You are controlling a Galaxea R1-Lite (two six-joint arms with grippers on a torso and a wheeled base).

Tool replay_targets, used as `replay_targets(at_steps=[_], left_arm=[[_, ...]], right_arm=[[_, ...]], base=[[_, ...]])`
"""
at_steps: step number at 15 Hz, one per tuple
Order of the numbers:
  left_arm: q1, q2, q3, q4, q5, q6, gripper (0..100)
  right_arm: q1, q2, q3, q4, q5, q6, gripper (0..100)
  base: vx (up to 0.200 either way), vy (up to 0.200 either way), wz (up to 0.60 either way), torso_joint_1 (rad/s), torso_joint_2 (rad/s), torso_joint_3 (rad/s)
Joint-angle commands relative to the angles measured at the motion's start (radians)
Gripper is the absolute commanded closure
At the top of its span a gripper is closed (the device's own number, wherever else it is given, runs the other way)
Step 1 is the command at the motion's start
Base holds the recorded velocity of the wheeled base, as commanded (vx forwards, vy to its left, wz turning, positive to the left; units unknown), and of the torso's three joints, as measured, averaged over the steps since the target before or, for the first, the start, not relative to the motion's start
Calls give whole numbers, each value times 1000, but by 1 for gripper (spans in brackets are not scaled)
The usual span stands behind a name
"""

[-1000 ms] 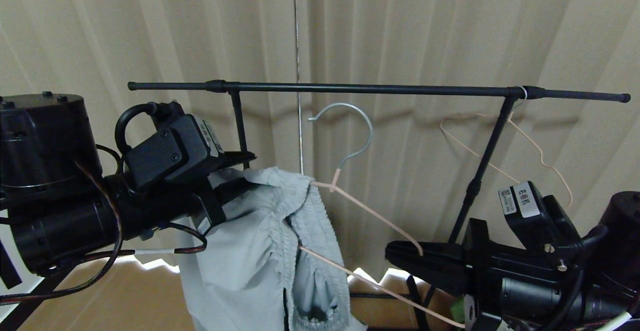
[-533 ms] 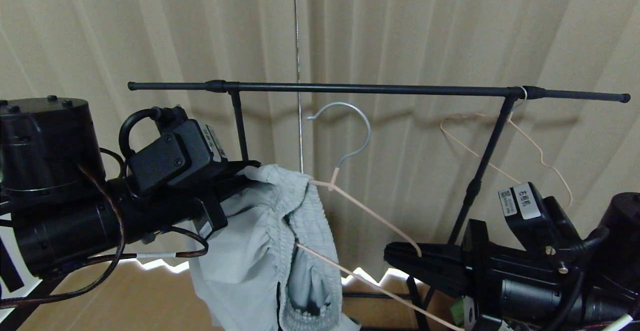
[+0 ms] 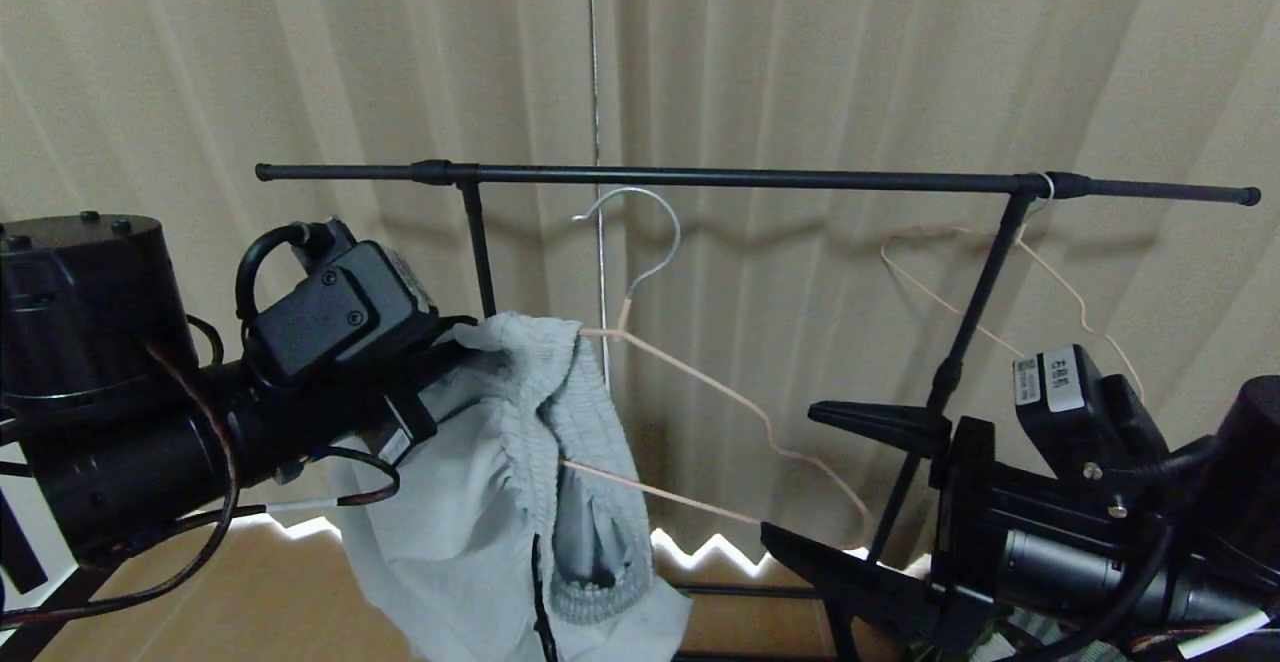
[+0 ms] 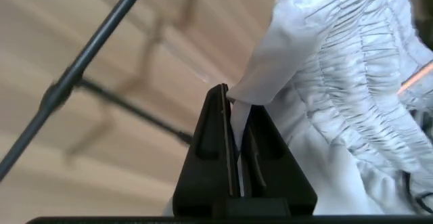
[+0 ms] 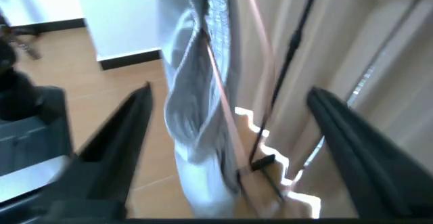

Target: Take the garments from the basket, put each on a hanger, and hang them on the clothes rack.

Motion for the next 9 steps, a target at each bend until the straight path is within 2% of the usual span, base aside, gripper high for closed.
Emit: replay_targets(at_steps=[1,3,5,9], left_arm=[[3,1,10,3,139,-60,100],[-16,10,0,6,247,-183,100],[-20,8,0,6,287,-284,100],[-51,1,-46,4,285,-476,100]], right_arm=[[-1,4,16,0,-41,-31,0],[0,9,35,0,-61,-59,0],[11,16,35,6,-75,-63,0],[85,133,24,-4,-156,-57,0]], base=[[0,0,0,0,0,0],[0,0,0,0,0,0],[0,0,0,0,0,0],[0,0,0,0,0,0]])
